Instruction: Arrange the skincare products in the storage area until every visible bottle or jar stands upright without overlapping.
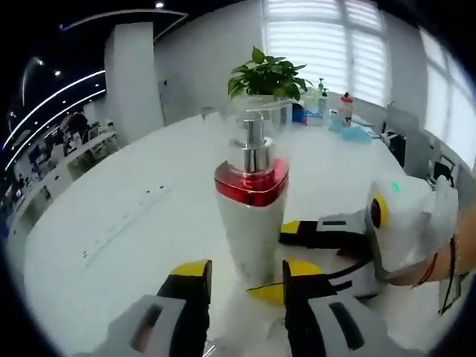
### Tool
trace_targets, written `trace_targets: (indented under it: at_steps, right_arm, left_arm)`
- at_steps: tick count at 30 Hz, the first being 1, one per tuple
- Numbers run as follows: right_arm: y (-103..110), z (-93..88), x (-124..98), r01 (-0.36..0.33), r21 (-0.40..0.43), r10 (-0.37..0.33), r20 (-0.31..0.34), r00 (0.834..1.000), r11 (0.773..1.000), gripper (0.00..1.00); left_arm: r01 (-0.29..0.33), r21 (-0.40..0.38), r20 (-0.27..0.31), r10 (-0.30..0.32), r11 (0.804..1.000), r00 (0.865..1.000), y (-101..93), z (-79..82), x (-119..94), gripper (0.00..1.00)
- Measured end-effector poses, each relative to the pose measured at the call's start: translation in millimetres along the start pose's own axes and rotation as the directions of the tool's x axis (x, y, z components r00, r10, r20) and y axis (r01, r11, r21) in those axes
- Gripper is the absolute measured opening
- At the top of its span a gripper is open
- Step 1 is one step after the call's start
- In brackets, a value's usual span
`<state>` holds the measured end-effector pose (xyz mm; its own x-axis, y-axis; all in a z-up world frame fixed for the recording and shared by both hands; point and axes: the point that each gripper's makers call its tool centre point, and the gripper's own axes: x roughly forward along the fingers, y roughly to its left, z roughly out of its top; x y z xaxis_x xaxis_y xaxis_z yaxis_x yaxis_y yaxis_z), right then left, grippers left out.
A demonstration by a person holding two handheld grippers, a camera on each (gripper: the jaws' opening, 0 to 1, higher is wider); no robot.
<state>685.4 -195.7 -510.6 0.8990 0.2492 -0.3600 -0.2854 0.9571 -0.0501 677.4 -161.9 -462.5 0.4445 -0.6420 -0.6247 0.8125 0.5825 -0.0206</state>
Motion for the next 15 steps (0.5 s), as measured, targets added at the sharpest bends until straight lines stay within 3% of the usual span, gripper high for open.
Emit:
trace_targets:
  at_steps: [3,5,7,10,12,15]
  right_arm:
    - [3.6,-1.5,-4.5,-0.030,-0.013,0.030,0.001,1.000,0.999,0.47]
    - [3.9,-2.3,-2.5,-0.040,-0.008,0.040,0.002,0.999,0.999,0.47]
    - [3.3,-2.5,-1.2,-0.045,-0.009,0.045,0.009,0.999,0.999,0.47]
    - [4.6,-2.3,-0.7,-0.058,-0.015,0.058,0.010,0.998,0.998,0.47]
    - [4.2,-1.7,0.6,-0.063,-0.019,0.063,0.010,0.998,0.998,0.48]
    - [4.8,-2.5,-0.9,-0.066,-0.017,0.066,-0.007,0.998,0.998,0.49]
  left_arm:
    - [-0.039,-0.009,0.009,0.039,0.999,0.999,6.0,-3.3,-16.1,0.39]
    - [-0.064,-0.079,0.058,0.069,0.995,0.996,12.7,-5.2,-40.0,0.39]
    - [-0.075,-0.101,0.062,0.081,0.992,0.995,16.9,-8.8,-51.5,0.39]
    - [-0.120,-0.133,0.095,0.133,0.984,0.987,28.6,-15.6,-84.8,0.39]
    - [-0.137,-0.142,0.126,0.155,0.980,0.980,32.5,-15.7,-94.2,0.39]
    - [-0.164,-0.161,0.128,0.185,0.973,0.974,37.9,-25.0,-109.1,0.39]
